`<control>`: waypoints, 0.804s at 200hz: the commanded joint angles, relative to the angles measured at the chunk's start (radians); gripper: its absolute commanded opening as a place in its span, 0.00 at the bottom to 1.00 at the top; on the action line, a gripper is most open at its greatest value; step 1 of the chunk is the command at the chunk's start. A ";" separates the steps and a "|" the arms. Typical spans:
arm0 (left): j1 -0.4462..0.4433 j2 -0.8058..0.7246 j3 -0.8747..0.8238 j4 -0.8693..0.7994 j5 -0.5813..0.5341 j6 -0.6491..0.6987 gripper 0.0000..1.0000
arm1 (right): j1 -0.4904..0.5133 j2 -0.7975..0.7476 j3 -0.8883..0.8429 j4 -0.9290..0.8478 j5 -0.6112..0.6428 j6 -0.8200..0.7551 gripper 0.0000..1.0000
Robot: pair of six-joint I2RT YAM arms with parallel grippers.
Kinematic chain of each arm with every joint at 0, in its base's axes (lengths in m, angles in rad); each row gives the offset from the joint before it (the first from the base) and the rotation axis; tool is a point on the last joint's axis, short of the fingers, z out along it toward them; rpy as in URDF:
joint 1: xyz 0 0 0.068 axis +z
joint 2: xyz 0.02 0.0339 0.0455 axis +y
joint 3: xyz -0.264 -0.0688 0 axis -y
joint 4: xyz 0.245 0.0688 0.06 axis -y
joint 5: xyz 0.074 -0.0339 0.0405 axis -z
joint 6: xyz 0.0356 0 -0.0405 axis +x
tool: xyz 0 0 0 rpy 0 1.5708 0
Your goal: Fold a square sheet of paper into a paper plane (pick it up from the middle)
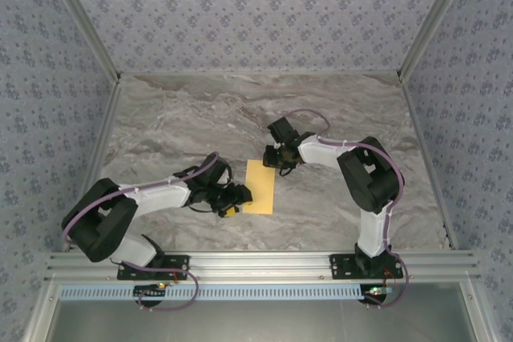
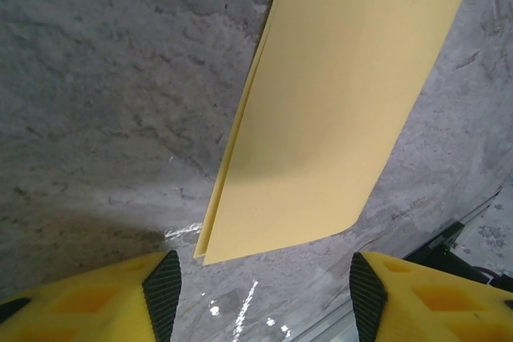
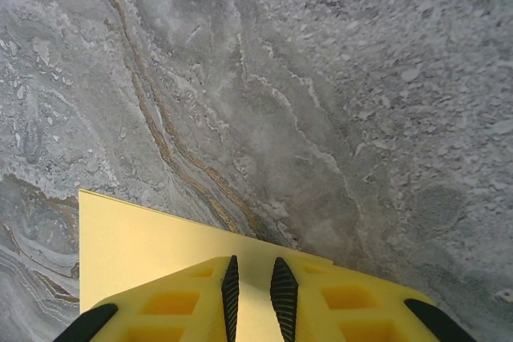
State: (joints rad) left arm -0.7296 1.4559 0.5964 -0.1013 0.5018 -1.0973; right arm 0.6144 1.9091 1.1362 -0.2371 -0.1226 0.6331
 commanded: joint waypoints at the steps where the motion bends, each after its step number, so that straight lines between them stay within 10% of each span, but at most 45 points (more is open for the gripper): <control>1: -0.015 0.019 0.047 -0.007 0.008 0.009 0.59 | -0.014 0.096 -0.053 -0.059 0.044 0.012 0.25; 161: -0.042 0.088 0.105 -0.078 -0.020 0.078 0.56 | -0.013 0.100 -0.055 -0.065 0.028 0.011 0.24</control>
State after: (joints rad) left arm -0.7551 1.5204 0.6643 -0.1463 0.4789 -1.0508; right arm 0.6098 1.9095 1.1358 -0.2371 -0.1329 0.6369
